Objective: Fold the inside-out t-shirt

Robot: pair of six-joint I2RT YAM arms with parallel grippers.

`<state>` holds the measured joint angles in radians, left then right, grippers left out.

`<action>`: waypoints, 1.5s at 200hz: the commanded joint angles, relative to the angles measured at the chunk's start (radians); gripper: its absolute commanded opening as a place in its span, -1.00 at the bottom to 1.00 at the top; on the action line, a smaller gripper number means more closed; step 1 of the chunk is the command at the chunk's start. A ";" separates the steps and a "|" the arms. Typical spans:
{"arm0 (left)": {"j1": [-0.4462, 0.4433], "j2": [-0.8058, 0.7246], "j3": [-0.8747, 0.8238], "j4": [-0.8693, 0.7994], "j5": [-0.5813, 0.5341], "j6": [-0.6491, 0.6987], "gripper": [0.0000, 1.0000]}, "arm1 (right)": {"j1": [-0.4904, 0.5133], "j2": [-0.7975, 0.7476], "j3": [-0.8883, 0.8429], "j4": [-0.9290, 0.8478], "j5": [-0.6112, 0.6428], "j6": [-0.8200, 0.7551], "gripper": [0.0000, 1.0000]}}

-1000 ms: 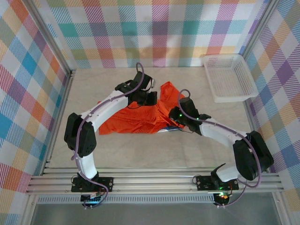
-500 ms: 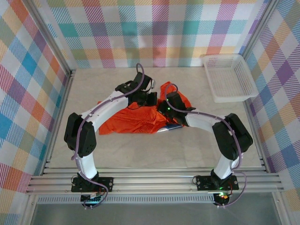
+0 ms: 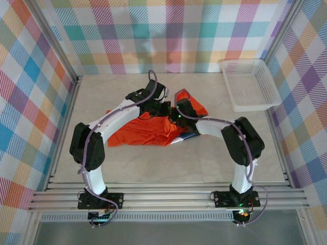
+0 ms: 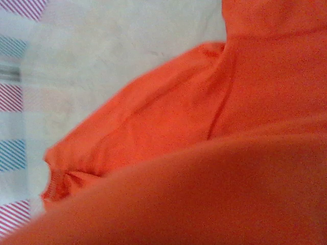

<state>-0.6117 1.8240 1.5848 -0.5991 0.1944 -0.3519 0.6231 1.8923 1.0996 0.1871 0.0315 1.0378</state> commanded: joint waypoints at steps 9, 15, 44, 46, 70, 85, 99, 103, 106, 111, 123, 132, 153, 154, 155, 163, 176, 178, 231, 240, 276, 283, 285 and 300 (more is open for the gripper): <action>-0.002 -0.040 -0.002 0.007 0.022 -0.011 -1.00 | 0.020 0.088 0.045 0.031 -0.006 0.097 0.03; -0.002 -0.045 -0.001 0.003 0.018 -0.008 -1.00 | 0.020 0.093 0.045 0.026 -0.001 0.103 0.16; -0.002 -0.066 -0.008 -0.004 0.002 0.000 -1.00 | 0.021 0.096 0.047 -0.011 0.010 0.109 0.54; -0.002 -0.066 -0.008 -0.004 0.002 -0.001 -1.00 | 0.021 0.096 0.046 -0.010 0.010 0.111 0.57; -0.002 -0.074 -0.008 -0.001 0.011 -0.004 -1.00 | 0.020 0.100 0.037 -0.001 0.008 0.115 0.42; 0.002 -0.082 -0.009 -0.007 0.010 -0.003 -1.00 | 0.020 0.090 0.035 -0.017 0.008 0.110 -0.11; 0.008 -0.093 -0.013 -0.013 0.001 0.004 -1.00 | 0.011 0.056 0.022 -0.044 0.003 0.096 -0.67; 0.011 -0.098 -0.016 -0.015 -0.003 0.005 -1.00 | 0.008 0.041 0.016 -0.051 0.001 0.089 -0.80; 0.015 -0.100 -0.019 -0.016 -0.006 0.007 -1.00 | 0.005 0.028 0.010 -0.056 0.002 0.084 -0.87; 0.019 -0.106 -0.024 -0.017 -0.009 0.008 -1.00 | 0.001 0.003 -0.002 -0.066 -0.001 0.073 -0.97; 0.033 -0.117 -0.040 -0.011 -0.016 0.007 -1.00 | -0.010 -0.067 -0.027 -0.093 -0.013 0.033 -1.00; 0.046 -0.121 -0.057 -0.001 -0.014 0.005 -1.00 | -0.021 -0.124 -0.041 -0.127 -0.034 -0.001 -1.00; 0.078 -0.113 -0.089 0.024 0.001 -0.007 -1.00 | -0.042 -0.242 -0.057 -0.211 -0.127 -0.104 -1.00; 0.079 -0.112 -0.090 0.025 0.002 -0.006 -1.00 | -0.043 -0.247 -0.057 -0.215 -0.132 -0.108 -1.00; 0.080 -0.110 -0.091 0.027 0.003 -0.007 -1.00 | -0.044 -0.253 -0.057 -0.220 -0.138 -0.113 -1.00; 0.089 -0.099 -0.099 0.037 0.006 -0.010 -1.00 | -0.048 -0.292 -0.064 -0.245 -0.183 -0.148 -1.00; 0.102 -0.078 -0.109 0.049 0.012 -0.013 -1.00 | -0.056 -0.355 -0.088 -0.280 -0.228 -0.179 -1.00; 0.103 -0.074 -0.110 0.051 0.013 -0.014 -1.00 | -0.058 -0.365 -0.094 -0.281 -0.236 -0.183 -1.00; 0.116 0.046 -0.135 0.085 0.014 -0.026 -1.00 | -0.090 -0.653 -0.294 -0.166 -0.277 -0.268 -1.00; 0.116 0.063 -0.150 0.097 0.018 -0.034 -1.00 | -0.096 -0.705 -0.339 -0.111 -0.269 -0.273 -1.00; 0.114 0.075 -0.220 0.161 0.057 -0.085 -1.00 | -0.099 -0.774 -0.473 -0.075 -0.196 -0.259 -1.00; 0.110 0.064 -0.239 0.180 0.063 -0.099 -1.00 | -0.096 -0.746 -0.500 -0.083 -0.198 -0.246 -1.00; 0.108 0.060 -0.244 0.185 0.064 -0.102 -1.00 | -0.096 -0.736 -0.506 -0.087 -0.198 -0.244 -1.00; 0.086 0.032 -0.279 0.212 0.056 -0.121 -1.00 | -0.078 -0.643 -0.550 -0.112 -0.193 -0.207 -1.00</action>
<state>-0.5198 1.8965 1.3609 -0.4503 0.2920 -0.4229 0.5308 1.1542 0.6140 0.0826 -0.1761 0.8009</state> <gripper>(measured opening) 0.049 0.050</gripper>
